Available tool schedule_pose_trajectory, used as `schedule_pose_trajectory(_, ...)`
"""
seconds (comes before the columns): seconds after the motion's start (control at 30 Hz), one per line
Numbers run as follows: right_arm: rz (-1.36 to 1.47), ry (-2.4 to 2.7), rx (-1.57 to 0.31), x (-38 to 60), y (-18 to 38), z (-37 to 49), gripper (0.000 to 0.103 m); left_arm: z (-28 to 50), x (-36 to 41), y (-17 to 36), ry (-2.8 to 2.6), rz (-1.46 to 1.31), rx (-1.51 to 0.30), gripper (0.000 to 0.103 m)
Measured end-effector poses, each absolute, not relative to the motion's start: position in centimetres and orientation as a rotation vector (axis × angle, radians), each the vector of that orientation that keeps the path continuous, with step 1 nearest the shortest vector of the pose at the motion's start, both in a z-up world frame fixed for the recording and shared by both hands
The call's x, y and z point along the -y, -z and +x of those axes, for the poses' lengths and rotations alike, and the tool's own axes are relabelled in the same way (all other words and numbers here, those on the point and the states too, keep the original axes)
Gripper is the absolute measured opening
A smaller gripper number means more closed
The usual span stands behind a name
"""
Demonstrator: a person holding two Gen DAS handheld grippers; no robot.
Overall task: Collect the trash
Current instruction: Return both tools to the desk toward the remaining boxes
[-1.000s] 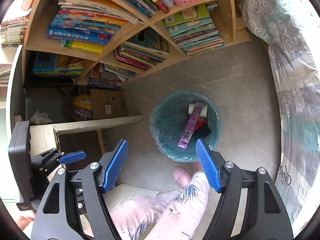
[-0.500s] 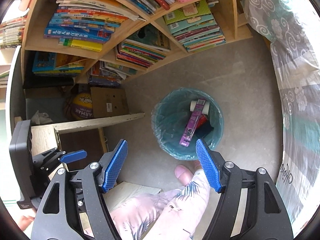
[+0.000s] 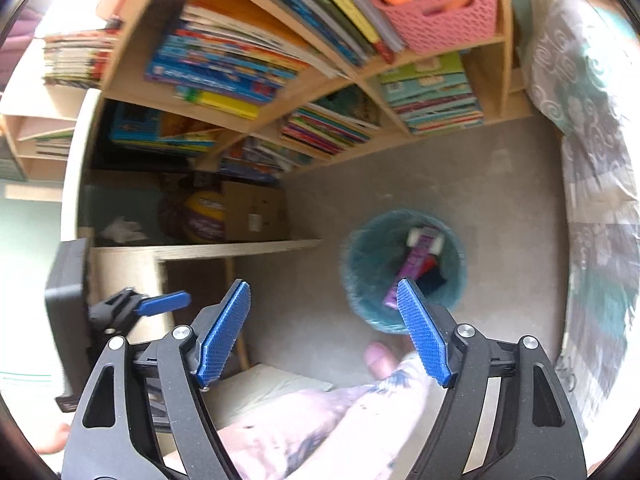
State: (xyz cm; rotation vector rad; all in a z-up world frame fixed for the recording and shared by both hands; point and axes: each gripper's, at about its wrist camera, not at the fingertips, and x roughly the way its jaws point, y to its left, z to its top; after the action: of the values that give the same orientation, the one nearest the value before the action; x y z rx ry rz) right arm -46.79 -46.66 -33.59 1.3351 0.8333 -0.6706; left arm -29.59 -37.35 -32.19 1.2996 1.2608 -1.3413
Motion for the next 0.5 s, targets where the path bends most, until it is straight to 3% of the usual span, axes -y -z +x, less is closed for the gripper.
schedule_pose_trajectory(0.1, 1.260, 0.662, -0.823, 46.9, 30.3, -46.0, 0.088, -29.4, 37.5, 29.8, 1.356, 1.265, -1.226, 0.095)
schedule_pose_trajectory(0.5, 0.997, 0.565, -0.765, 49.6, 18.6, -40.7, 0.089, -24.0, 36.0, 18.4, 1.326, 0.982, -1.101, 0.096)
